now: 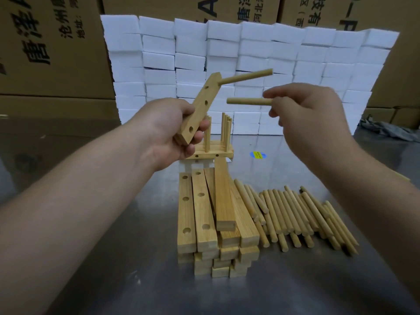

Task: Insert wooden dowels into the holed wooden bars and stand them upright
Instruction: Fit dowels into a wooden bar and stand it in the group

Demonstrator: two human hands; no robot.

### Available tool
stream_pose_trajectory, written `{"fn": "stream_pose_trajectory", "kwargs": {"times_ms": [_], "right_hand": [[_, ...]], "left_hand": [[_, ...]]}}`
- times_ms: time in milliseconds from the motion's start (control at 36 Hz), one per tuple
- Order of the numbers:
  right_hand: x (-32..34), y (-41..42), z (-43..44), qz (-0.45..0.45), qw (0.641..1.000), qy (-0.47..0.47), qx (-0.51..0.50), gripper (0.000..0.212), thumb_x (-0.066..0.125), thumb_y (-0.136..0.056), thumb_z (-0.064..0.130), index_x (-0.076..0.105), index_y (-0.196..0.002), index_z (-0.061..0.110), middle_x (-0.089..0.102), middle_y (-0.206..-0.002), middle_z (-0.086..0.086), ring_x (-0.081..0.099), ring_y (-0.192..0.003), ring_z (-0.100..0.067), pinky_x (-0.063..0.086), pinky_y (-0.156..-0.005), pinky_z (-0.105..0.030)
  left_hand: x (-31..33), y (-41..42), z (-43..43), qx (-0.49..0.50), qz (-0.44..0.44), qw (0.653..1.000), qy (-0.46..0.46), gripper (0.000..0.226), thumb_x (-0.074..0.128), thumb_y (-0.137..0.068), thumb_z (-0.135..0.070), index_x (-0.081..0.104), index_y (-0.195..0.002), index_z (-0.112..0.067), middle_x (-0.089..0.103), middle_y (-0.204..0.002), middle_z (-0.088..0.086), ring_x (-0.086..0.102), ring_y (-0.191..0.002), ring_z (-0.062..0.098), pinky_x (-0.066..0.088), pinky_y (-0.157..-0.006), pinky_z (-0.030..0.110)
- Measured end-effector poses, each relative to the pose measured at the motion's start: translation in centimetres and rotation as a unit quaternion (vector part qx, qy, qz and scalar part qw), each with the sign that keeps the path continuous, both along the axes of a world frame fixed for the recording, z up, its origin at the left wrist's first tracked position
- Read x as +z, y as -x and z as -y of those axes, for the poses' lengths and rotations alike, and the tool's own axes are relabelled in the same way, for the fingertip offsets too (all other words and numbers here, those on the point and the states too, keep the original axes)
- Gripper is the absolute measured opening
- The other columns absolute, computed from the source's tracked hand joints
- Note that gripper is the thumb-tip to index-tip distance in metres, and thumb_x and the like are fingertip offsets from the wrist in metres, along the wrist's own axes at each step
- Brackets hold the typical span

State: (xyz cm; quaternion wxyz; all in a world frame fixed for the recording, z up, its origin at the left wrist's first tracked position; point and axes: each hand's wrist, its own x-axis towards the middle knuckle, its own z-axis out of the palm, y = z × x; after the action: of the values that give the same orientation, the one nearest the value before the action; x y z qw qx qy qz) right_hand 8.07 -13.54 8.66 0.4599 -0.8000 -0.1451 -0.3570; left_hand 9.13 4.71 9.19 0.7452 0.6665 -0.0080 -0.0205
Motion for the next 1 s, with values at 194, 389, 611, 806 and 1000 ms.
{"fn": "stream_pose_trajectory", "kwargs": {"times_ms": [194, 389, 611, 806, 1000], "right_hand": [[-0.7, 0.4, -1.1, -0.014, 0.999, 0.032, 0.014, 0.025, 0.048, -0.091, 0.014, 0.069, -0.105, 0.020, 0.065, -0.070, 0.006, 0.051, -0.058, -0.004, 0.040, -0.051, -0.013], [-1.1, 0.5, -1.4, -0.003, 0.997, 0.076, -0.004, 0.025, 0.047, -0.092, 0.017, 0.069, -0.103, 0.020, 0.065, -0.071, 0.000, 0.047, -0.047, -0.002, 0.040, -0.050, -0.021], [-1.7, 0.8, -1.8, 0.019, 0.987, 0.162, -0.001, 0.022, 0.047, -0.093, 0.017, 0.069, -0.093, 0.012, 0.052, -0.055, -0.002, 0.047, -0.058, -0.015, 0.044, -0.055, -0.032], [-0.9, 1.0, -1.2, 0.050, 0.969, 0.240, -0.039, 0.025, 0.041, -0.095, 0.015, 0.065, -0.099, 0.009, 0.060, -0.077, -0.010, 0.052, -0.075, -0.025, 0.046, -0.068, -0.040], [-0.7, 0.9, -1.0, 0.074, 0.953, 0.288, -0.056, 0.026, 0.038, -0.097, 0.018, 0.062, -0.107, 0.013, 0.059, -0.086, -0.008, 0.051, -0.082, -0.026, 0.042, -0.071, -0.039]], "left_hand": [[-0.1, 0.1, 0.4, 0.004, 0.006, 1.000, 0.004, 0.029, 0.034, -0.095, -0.017, 0.061, -0.097, -0.007, 0.060, -0.063, 0.002, 0.045, -0.040, 0.009, 0.036, -0.041, 0.013], [-0.3, 0.1, 0.5, 0.017, 0.049, 0.999, -0.011, 0.032, 0.035, -0.096, -0.017, 0.062, -0.112, -0.020, 0.061, -0.058, -0.001, 0.045, -0.041, 0.009, 0.035, -0.040, 0.015], [-0.2, 0.3, 0.6, 0.029, 0.073, 0.996, -0.039, 0.028, 0.038, -0.095, -0.016, 0.064, -0.105, -0.022, 0.061, -0.058, -0.002, 0.046, -0.042, 0.008, 0.035, -0.041, 0.014], [-0.1, 0.6, 0.4, 0.032, 0.103, 0.991, -0.078, 0.027, 0.040, -0.094, -0.016, 0.065, -0.095, -0.027, 0.063, -0.055, -0.004, 0.047, -0.041, 0.008, 0.037, -0.042, 0.013], [0.0, 0.9, 0.3, 0.035, 0.143, 0.981, -0.123, 0.031, 0.041, -0.093, -0.015, 0.065, -0.081, -0.032, 0.061, -0.056, -0.006, 0.048, -0.043, 0.007, 0.038, -0.044, 0.015]]}}
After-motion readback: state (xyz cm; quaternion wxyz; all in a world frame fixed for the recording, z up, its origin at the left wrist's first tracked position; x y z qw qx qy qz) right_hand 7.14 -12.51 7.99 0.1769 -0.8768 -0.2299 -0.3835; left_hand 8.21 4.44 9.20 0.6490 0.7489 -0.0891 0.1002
